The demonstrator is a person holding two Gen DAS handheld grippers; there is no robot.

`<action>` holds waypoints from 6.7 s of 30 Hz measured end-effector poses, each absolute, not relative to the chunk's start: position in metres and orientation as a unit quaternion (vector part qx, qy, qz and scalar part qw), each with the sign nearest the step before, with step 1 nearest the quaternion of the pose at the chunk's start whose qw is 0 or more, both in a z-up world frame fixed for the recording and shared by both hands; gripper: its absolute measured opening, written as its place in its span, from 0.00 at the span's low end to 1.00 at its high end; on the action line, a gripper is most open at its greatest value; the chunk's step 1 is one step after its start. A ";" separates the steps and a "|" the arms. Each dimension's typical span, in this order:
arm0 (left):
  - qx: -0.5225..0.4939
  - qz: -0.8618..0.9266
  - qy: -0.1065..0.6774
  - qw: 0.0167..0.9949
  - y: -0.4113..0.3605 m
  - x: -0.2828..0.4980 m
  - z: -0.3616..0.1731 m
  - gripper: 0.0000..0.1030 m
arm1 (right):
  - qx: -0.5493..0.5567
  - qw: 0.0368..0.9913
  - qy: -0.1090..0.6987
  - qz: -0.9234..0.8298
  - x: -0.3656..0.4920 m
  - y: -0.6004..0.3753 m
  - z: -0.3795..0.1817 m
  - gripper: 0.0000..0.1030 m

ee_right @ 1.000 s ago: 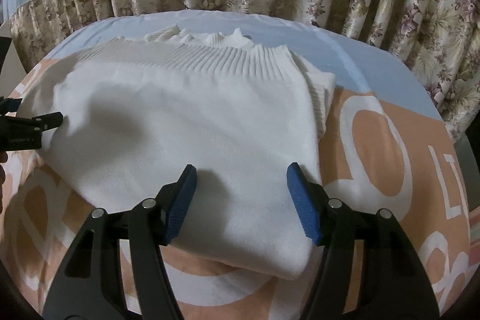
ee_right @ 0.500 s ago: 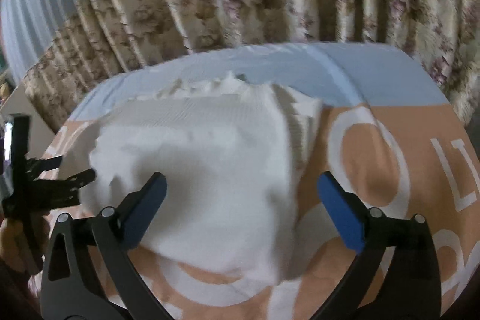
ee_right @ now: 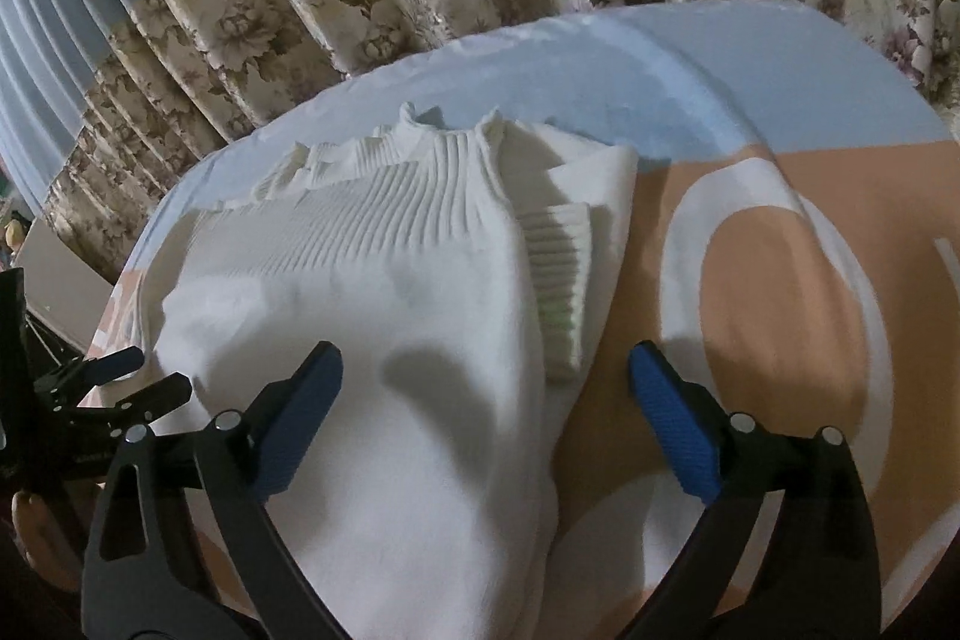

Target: Fold small clothes

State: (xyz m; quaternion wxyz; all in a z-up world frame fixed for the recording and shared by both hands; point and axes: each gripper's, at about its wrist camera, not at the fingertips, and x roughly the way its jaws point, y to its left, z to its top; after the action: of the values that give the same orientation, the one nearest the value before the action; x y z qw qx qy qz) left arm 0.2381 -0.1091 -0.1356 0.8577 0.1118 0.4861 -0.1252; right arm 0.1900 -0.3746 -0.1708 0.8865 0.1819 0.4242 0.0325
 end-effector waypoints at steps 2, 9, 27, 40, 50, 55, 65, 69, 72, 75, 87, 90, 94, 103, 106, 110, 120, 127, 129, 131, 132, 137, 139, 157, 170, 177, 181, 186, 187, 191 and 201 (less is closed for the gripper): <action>0.114 -0.128 0.486 0.857 -0.111 0.239 -0.137 0.97 | 0.186 0.885 0.424 0.040 0.192 -0.376 -0.173 0.93; 0.100 -0.146 0.491 0.853 -0.112 0.233 -0.133 0.97 | 0.189 0.875 0.436 0.085 0.190 -0.370 -0.173 0.88; 0.118 -0.168 0.482 0.852 -0.130 0.227 -0.135 0.98 | 0.265 0.856 0.432 0.104 0.195 -0.390 -0.177 0.63; 0.149 -0.157 0.477 0.852 -0.136 0.226 -0.157 0.99 | 0.203 0.869 0.450 0.044 0.199 -0.371 -0.168 0.30; 0.131 -0.169 0.449 0.868 -0.128 0.219 -0.156 0.99 | 0.041 0.890 0.450 -0.058 0.208 -0.293 -0.130 0.24; 0.118 -0.159 0.453 0.869 -0.067 0.225 -0.144 0.99 | 0.021 0.895 0.442 -0.061 0.214 -0.259 -0.108 0.24; 0.044 -0.122 0.476 0.870 0.061 0.209 -0.120 0.98 | -0.011 0.892 0.450 -0.033 0.257 -0.154 -0.081 0.23; 0.073 -0.057 0.461 0.882 0.102 0.202 -0.119 0.98 | -0.036 0.897 0.440 -0.013 0.267 -0.092 -0.075 0.23; 0.063 -0.038 0.463 0.883 0.128 0.203 -0.121 0.98 | -0.048 0.891 0.451 -0.002 0.271 -0.053 -0.087 0.23; 0.054 -0.017 0.470 0.881 0.148 0.208 -0.123 0.98 | -0.055 0.865 0.499 0.019 0.277 -0.022 -0.127 0.25; 0.049 -0.058 0.444 0.893 0.131 0.229 -0.091 0.98 | 0.047 0.882 0.455 0.116 0.253 -0.111 -0.055 0.69; 0.034 -0.092 0.441 0.892 0.113 0.243 -0.081 0.98 | 0.057 0.885 0.455 0.077 0.252 -0.153 -0.062 0.69; 0.006 -0.149 0.447 0.882 0.087 0.275 -0.075 0.98 | 0.102 0.877 0.465 0.057 0.246 -0.186 -0.090 0.69; 0.022 -0.176 0.481 0.858 0.024 0.343 -0.100 0.97 | 0.113 0.867 0.478 0.085 0.232 -0.183 -0.128 0.51; 0.033 -0.197 0.494 0.846 0.016 0.353 -0.112 0.37 | 0.115 0.864 0.481 0.090 0.233 -0.184 -0.133 0.43; 0.047 -0.218 0.494 0.840 0.022 0.357 -0.116 0.16 | 0.095 0.880 0.457 0.093 0.229 -0.180 -0.128 0.23; 0.115 -0.226 0.451 0.856 0.037 0.330 -0.117 0.23 | 0.009 0.888 0.449 0.097 0.218 -0.165 -0.126 0.08; 0.132 -0.190 0.436 0.870 0.035 0.276 -0.093 0.71 | 0.009 0.887 0.452 0.093 0.221 -0.163 -0.125 0.23; 0.127 -0.189 0.438 0.870 0.037 0.245 -0.091 0.76 | 0.021 0.890 0.446 0.089 0.219 -0.167 -0.119 0.37; 0.118 -0.188 0.441 0.870 0.037 0.222 -0.092 0.76 | 0.024 0.890 0.447 0.087 0.218 -0.167 -0.115 0.42; 0.109 -0.190 0.442 0.870 0.038 0.208 -0.092 0.76 | 0.024 0.890 0.446 0.086 0.218 -0.165 -0.114 0.43; 0.122 -0.192 0.466 0.855 0.031 0.188 -0.117 0.52 | 0.028 0.888 0.451 0.082 0.214 -0.160 -0.116 0.46; 0.110 -0.204 0.489 0.841 0.033 0.192 -0.127 0.25 | 0.038 0.880 0.468 0.078 0.217 -0.161 -0.124 0.41; 0.070 -0.168 0.457 0.870 0.064 0.179 -0.102 0.86 | 0.066 0.881 0.460 0.091 0.192 -0.186 -0.136 0.23; 0.067 -0.179 0.514 0.836 0.020 0.249 -0.146 0.96 | 0.091 0.882 0.451 0.107 0.238 -0.187 -0.132 0.87; 0.041 -0.198 0.525 0.827 0.020 0.256 -0.165 0.99 | 0.109 0.862 0.483 0.110 0.271 -0.183 -0.152 0.87; 0.073 -0.200 0.519 0.828 0.012 0.247 -0.163 0.95 | 0.130 0.847 0.500 0.125 0.280 -0.181 -0.162 0.86; 0.092 -0.226 0.514 0.822 0.000 0.240 -0.157 0.68 | 0.091 0.844 0.512 0.135 0.277 -0.169 -0.158 0.75; 0.099 -0.231 0.512 0.822 -0.002 0.239 -0.157 0.66 | 0.072 0.844 0.513 0.136 0.276 -0.165 -0.155 0.70; 0.109 -0.244 0.513 0.816 -0.005 0.240 -0.156 0.55 | -0.022 0.845 0.517 0.139 0.272 -0.139 -0.146 0.51; 0.108 -0.244 0.510 0.818 -0.002 0.239 -0.138 0.25 | -0.145 0.863 0.461 0.149 0.251 -0.117 -0.133 0.33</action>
State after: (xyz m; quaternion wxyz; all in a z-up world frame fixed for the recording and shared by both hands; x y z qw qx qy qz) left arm 0.2391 -0.0024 -0.1379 0.8179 0.1079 0.5098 -0.2440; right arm 0.2512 -0.1172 -0.1333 0.8625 -0.1454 0.4613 0.1487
